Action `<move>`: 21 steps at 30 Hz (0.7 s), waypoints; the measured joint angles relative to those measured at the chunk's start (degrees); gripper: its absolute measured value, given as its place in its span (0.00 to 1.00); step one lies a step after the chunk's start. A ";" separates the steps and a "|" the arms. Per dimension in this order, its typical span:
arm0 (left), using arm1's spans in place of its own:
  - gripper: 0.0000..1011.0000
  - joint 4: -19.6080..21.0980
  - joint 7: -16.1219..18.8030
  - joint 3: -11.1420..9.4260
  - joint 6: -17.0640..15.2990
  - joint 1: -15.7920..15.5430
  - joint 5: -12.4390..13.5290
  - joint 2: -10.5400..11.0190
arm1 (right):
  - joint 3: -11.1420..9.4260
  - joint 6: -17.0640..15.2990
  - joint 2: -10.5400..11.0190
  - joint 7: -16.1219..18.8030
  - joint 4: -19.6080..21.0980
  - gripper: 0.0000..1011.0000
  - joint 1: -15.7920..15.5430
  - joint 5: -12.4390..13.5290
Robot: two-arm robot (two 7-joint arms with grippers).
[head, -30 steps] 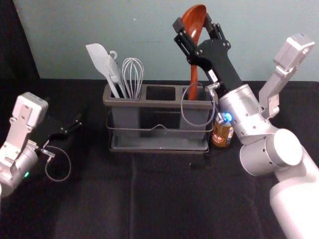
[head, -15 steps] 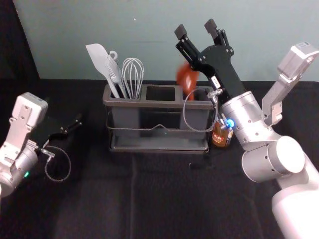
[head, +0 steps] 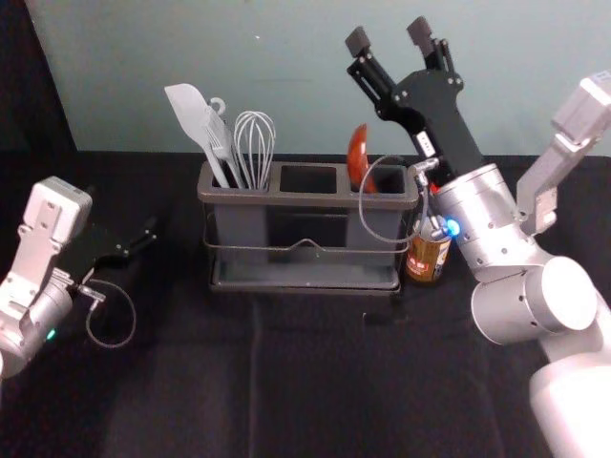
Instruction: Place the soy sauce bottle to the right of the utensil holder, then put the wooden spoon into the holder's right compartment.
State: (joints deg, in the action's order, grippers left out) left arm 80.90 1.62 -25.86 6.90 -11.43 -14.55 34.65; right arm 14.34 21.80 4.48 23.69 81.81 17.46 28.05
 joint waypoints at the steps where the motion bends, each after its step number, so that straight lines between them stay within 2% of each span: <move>1: 0.99 0.00 0.00 0.00 0.00 0.00 0.00 0.00 | -0.19 0.00 0.16 -0.12 0.74 0.99 -0.28 0.03; 11: 0.99 0.00 0.00 0.00 0.00 0.00 0.00 0.00 | -1.53 -0.32 1.79 -0.72 5.94 0.99 -2.37 0.18; 16: 0.99 0.00 0.00 0.00 0.00 0.00 0.00 0.00 | -3.00 -1.47 3.86 -1.50 9.86 0.99 -3.80 -0.19; 21: 0.99 0.00 0.00 0.00 0.00 0.00 0.00 0.00 | -5.54 -3.06 6.87 -1.83 14.10 0.99 -5.76 0.05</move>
State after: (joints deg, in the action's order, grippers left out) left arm 80.90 1.62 -25.86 6.91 -11.43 -14.55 34.65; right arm 8.80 18.74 11.35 21.86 95.91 11.71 28.10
